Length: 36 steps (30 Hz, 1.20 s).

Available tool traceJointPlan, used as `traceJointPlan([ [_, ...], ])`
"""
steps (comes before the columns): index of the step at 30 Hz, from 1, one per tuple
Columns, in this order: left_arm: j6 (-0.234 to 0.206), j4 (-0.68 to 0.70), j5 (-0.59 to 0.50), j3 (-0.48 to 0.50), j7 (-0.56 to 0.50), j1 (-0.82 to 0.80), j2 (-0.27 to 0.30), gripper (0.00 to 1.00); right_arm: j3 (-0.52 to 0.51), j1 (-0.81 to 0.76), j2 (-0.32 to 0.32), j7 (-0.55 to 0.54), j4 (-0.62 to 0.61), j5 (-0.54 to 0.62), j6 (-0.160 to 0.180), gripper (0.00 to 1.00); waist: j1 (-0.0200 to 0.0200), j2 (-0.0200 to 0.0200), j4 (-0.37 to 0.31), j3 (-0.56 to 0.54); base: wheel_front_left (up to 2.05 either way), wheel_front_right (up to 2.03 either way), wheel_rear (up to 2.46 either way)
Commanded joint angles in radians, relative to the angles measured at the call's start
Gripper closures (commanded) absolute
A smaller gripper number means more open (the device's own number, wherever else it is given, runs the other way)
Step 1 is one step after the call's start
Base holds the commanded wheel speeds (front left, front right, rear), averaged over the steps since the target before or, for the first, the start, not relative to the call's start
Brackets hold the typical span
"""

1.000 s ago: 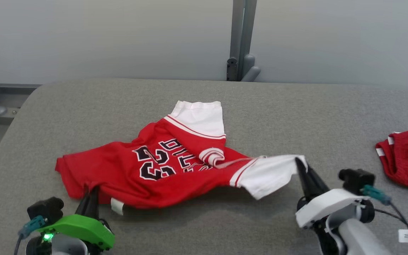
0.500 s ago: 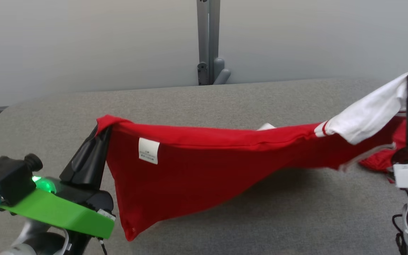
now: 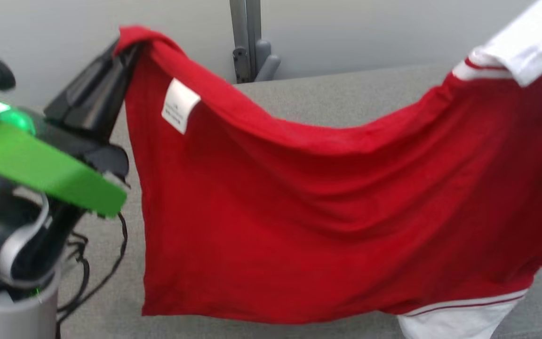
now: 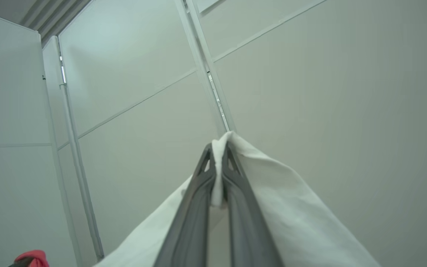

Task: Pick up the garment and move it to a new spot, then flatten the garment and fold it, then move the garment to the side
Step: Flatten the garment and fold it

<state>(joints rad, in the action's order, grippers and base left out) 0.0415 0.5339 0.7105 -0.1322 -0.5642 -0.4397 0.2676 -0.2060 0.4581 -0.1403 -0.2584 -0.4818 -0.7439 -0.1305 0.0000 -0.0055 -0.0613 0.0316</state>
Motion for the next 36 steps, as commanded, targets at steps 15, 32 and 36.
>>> traceJointPlan([
  [15,-0.001,-0.919,-0.234,-0.039,0.117,-0.97,0.042,1.0,0.087,0.99,0.084,0.084,0.803,0.302,0.0,1.0,0.0,0.0055,0.001,0.611,0.0,0.0,0.0],
  [32,0.087,-1.466,-0.336,-0.119,0.792,-0.931,0.116,1.0,0.576,0.833,0.06,0.465,1.069,0.094,0.0,1.0,0.0,0.0055,-0.074,0.631,0.0,0.0,0.0],
  [36,0.09,-1.454,-0.262,-0.122,0.823,-0.755,0.121,1.0,0.673,0.608,-0.019,0.496,0.984,-0.003,0.0,1.0,0.0,0.0055,-0.072,0.544,0.0,0.0,0.0],
])
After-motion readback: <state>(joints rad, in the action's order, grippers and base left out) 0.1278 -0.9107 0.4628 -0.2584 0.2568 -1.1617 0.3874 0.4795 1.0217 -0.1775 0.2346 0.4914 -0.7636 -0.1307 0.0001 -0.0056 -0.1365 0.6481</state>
